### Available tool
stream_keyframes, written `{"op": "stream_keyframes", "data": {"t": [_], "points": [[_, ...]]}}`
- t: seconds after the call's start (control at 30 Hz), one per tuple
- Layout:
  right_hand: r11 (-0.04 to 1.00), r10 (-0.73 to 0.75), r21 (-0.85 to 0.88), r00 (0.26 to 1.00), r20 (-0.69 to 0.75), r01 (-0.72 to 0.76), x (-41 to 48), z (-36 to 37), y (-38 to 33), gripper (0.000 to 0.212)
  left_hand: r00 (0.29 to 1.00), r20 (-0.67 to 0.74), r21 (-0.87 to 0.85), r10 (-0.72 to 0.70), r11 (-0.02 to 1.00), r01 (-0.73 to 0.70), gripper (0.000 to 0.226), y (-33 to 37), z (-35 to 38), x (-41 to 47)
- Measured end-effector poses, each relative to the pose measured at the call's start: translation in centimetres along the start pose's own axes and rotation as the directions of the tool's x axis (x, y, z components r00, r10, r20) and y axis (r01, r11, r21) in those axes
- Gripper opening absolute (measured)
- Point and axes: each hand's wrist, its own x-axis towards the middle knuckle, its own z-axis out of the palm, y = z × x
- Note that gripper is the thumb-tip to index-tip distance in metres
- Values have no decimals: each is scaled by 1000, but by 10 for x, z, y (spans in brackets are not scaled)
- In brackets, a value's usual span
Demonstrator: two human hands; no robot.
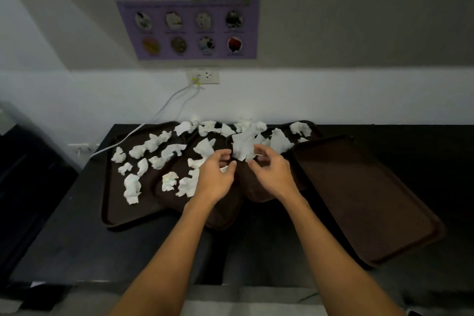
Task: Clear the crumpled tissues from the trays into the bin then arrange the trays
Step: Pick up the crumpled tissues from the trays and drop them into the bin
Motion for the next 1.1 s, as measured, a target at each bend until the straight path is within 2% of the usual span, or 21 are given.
{"op": "stream_keyframes", "data": {"t": [0.27, 0.43, 0.6, 0.8, 0.9, 1.1], "points": [[999, 41, -34, 998, -39, -42, 72, -72, 55, 45, 997, 76, 20, 3, 1000, -5, 30, 26, 85, 53], [981, 53, -184, 996, -76, -66, 124, -100, 93, 40, 995, 103, 45, 19, 999, -23, 33, 37, 114, 84], [890, 172, -425, 985, -26, -166, 179, -118, 130, 38, 995, 95, 59, 1, 998, -7, 33, 40, 132, 109], [772, 203, -621, 978, 42, -134, 218, -120, 154, 40, 995, 96, 60, -14, 998, 8, 30, 36, 147, 130], [730, 226, -671, 972, 57, -131, 226, -117, 161, 37, 993, 111, 73, -29, 997, 21, 30, 36, 155, 143], [722, 252, -676, 966, 63, -144, 239, -105, 170, 28, 991, 132, 70, 10, 997, -19, 30, 35, 170, 170]]}}
